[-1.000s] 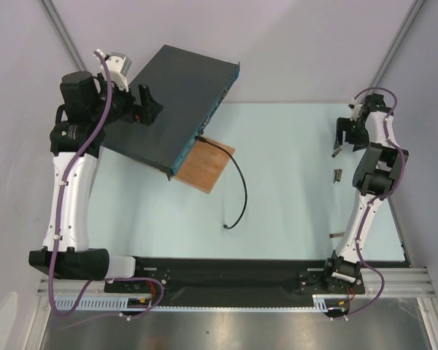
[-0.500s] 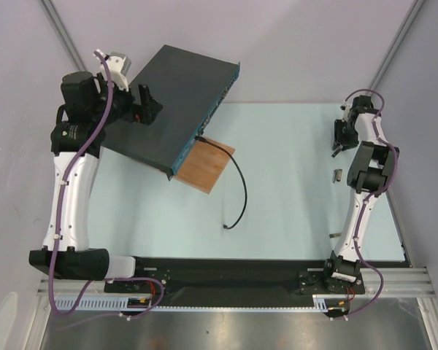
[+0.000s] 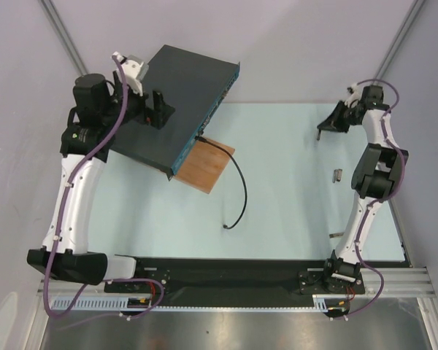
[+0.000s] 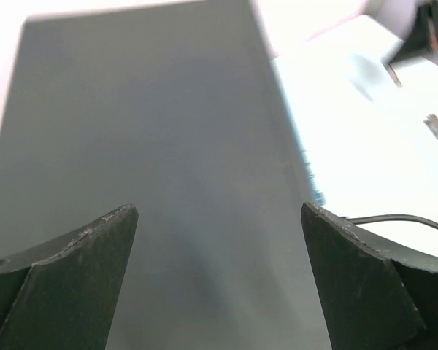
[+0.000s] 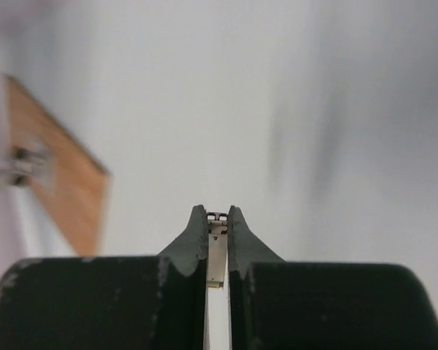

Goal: Insert the plug into the switch port

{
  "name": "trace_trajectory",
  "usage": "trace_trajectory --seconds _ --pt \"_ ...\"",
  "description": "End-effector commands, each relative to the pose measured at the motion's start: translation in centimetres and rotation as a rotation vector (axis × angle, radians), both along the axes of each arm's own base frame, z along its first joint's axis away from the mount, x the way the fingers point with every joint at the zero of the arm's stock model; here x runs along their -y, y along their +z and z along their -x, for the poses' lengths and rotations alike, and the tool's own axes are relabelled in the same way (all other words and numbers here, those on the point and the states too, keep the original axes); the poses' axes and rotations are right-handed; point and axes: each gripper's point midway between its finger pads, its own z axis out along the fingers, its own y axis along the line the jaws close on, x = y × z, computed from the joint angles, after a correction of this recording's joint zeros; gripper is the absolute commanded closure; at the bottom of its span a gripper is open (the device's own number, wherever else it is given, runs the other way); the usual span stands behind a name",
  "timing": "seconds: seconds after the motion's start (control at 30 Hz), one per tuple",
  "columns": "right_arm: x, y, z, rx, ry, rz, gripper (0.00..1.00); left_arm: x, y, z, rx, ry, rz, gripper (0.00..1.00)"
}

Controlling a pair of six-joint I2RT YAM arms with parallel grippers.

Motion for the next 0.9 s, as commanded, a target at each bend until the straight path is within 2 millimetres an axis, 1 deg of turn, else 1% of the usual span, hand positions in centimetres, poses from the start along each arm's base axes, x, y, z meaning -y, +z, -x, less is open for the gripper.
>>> trace_trajectory --seconds 0.0,0.03,0.07,0.1,0.13,0.17,0.2,0.23,0.27,0.3,0.33,0.37,0.4,0.43,0.47,0.5,0.53,0.57,0.6,0.63,0.67,0.7,0.73,0.77,0.8,0.83,0.87 --pt "-5.7 17.7 -0.9 0.365 0.006 -0.262 1.00 3.1 3.8 1.9 0.194 -0.134 -0.053 0.00" --pt "-6.7 19.1 -0.6 0.382 0.002 -0.311 1.00 4.7 3.9 2.3 0.207 -0.176 -0.060 0.00" --pt "-8.5 20.1 -0.2 0.358 -0.020 -0.384 1.00 5.3 3.9 2.4 0.214 -0.190 -0.061 0.00" --pt "-9.4 22.4 0.4 0.425 -0.009 -0.408 1.00 6.9 4.0 2.6 0.223 -0.231 -0.055 0.00" --pt "-10.2 23.2 0.7 0.437 -0.009 -0.430 1.00 7.7 4.2 2.8 0.231 -0.250 -0.049 0.00" --pt "-12.0 24.3 1.2 0.451 0.012 -0.450 1.00 8.5 4.4 2.9 0.234 -0.265 -0.037 0.00" --pt "-12.9 25.6 1.5 0.457 0.005 -0.484 1.00 9.5 4.4 2.7 0.238 -0.276 -0.028 0.00" --pt "-13.8 26.8 2.2 0.472 0.007 -0.503 1.00 11.2 4.4 3.3 0.231 -0.313 -0.005 0.00" --pt "-14.6 27.5 2.8 0.467 0.008 -0.532 1.00 12.0 4.4 3.5 0.228 -0.324 0.006 0.00" --pt "-16.3 29.3 3.3 0.529 0.044 -0.559 1.00 12.7 4.4 3.5 0.227 -0.325 0.016 0.00" --pt "-17.1 30.5 4.4 0.517 0.031 -0.611 1.00 14.5 4.6 3.9 0.232 -0.351 0.041 0.00" --pt "-17.8 31.3 4.9 0.527 0.041 -0.631 1.00 15.3 4.5 3.9 0.229 -0.353 0.049 0.00" --pt "-20.3 32.2 6.2 0.537 0.092 -0.655 1.00 15.9 4.5 3.9 0.230 -0.348 0.060 0.00" --pt "-21.0 33.5 7.1 0.558 0.095 -0.662 1.00 17.2 4.2 3.7 0.223 -0.330 0.071 0.00" --pt "-21.9 33.9 7.8 0.564 0.105 -0.665 1.00 17.8 4.1 3.6 0.218 -0.321 0.080 0.00" --pt "-23.5 34.6 8.9 0.576 0.130 -0.676 1.00 18.9 3.6 3.7 0.203 -0.322 0.086 0.01" --pt "-24.2 34.8 9.2 0.588 0.120 -0.678 1.00 19.3 3.0 3.1 0.177 -0.290 0.101 0.02" --pt "-24.8 35.6 10.4 0.608 0.127 -0.683 1.00 19.7 2.8 2.9 0.166 -0.274 0.108 0.03" --pt "-25.3 35.9 11.0 0.622 0.131 -0.684 1.00 20.5 2.6 3.2 0.155 -0.276 0.113 0.04" --pt "-26.8 36.2 11.9 0.629 0.148 -0.691 1.00 20.5 2.4 2.7 0.141 -0.237 0.123 0.05" --pt "-27.2 36.9 12.8 0.660 0.164 -0.676 1.00 20.9 2.0 2.3 0.132 -0.229 0.117 0.07" --pt "-27.8 36.5 13.4 0.646 0.165 -0.665 1.00 21.1 2.0 2.3 0.129 -0.222 0.121 0.09" --pt "-28.1 36.6 13.7 0.654 0.163 -0.660 1.00 21.3 1.8 2.3 0.113 -0.206 0.136 0.10" --pt "-29.0 36.6 14.4 0.652 0.186 -0.664 1.00 21.0 1.8 1.8 0.115 -0.165 0.132 0.11" --pt "-29.2 36.9 15.1 0.655 0.195 -0.667 1.00 21.3 1.4 1.7 0.110 -0.165 0.126 0.12" --pt "-29.5 37.0 15.6 0.655 0.202 -0.669 1.00 21.0 1.4 1.2 0.112 -0.133 0.121 0.14" --pt "-30.1 36.8 16.2 0.648 0.220 -0.671 1.00 20.6 1.2 0.8 0.110 -0.100 0.114 0.17"
